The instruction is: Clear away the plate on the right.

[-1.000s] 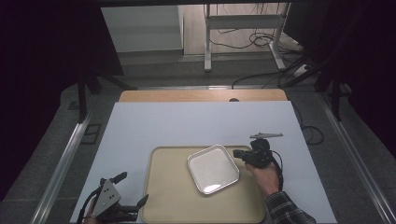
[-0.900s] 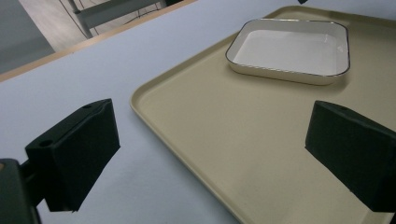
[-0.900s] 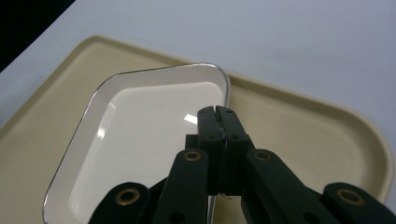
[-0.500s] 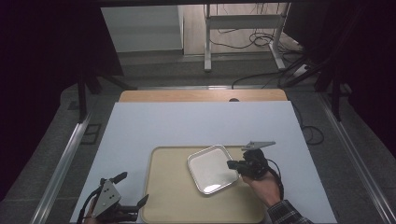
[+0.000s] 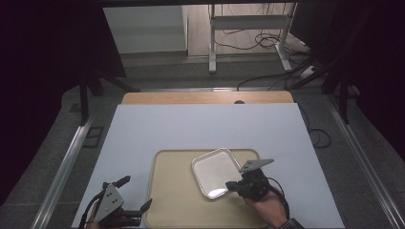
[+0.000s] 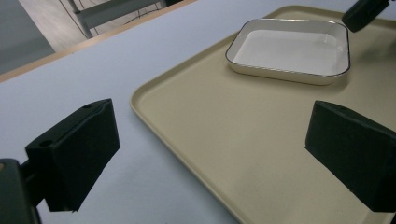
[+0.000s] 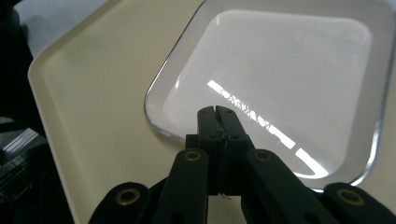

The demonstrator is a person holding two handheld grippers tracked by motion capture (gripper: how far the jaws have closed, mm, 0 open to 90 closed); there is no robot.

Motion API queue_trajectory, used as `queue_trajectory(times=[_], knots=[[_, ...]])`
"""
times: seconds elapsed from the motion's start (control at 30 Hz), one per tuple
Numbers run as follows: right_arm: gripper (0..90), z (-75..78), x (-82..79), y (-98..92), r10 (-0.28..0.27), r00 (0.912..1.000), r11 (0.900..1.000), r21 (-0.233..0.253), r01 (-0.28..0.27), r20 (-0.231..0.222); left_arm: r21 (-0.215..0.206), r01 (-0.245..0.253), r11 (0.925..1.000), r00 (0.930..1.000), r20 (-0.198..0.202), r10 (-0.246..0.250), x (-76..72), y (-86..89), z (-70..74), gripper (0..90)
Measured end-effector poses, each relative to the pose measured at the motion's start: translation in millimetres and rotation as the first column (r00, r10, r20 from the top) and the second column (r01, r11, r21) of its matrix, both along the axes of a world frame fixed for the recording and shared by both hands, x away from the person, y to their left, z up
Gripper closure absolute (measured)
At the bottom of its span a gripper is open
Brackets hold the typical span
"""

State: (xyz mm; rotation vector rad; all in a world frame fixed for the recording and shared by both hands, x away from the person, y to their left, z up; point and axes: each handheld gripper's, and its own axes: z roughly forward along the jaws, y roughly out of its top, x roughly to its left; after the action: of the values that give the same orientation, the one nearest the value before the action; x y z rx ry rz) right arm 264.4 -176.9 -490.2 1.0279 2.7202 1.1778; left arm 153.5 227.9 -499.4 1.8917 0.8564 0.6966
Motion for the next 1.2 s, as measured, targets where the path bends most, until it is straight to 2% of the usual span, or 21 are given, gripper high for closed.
queue_trajectory(times=[0.2, 0.43, 0.77, 1.2], knots=[[89.7, -9.1, -7.9, 4.9, 0.033, 0.9991, 0.998, -0.045, -0.034, -0.025, 0.004, 0.001, 1.0, 1.0, 0.001, -0.001, 0.0, -0.1, 0.1, 2.6], [89.7, -16.8, -6.8, 9.2, 0.04, 0.9986, 0.996, -0.084, -0.043, -0.036, 0.005, 0.001, 1.0, 1.0, 0.001, -0.001, 0.0, -0.2, 0.1, 2.7], [89.7, -21.0, -4.1, 21.8, 0.072, 0.9966, 0.996, -0.056, -0.074, -0.041, 0.009, 0.002, 1.0, 1.0, 0.002, -0.002, 0.1, -1.0, 0.0, 2.7], [89.7, -24.7, 1.5, 48.3, 0.121, 0.9925, 0.991, -0.048, -0.121, -0.017, 0.012, 0.003, 0.9999, 1.0, 0.003, -0.004, 0.2, -1.2, 0.0, 2.7]])
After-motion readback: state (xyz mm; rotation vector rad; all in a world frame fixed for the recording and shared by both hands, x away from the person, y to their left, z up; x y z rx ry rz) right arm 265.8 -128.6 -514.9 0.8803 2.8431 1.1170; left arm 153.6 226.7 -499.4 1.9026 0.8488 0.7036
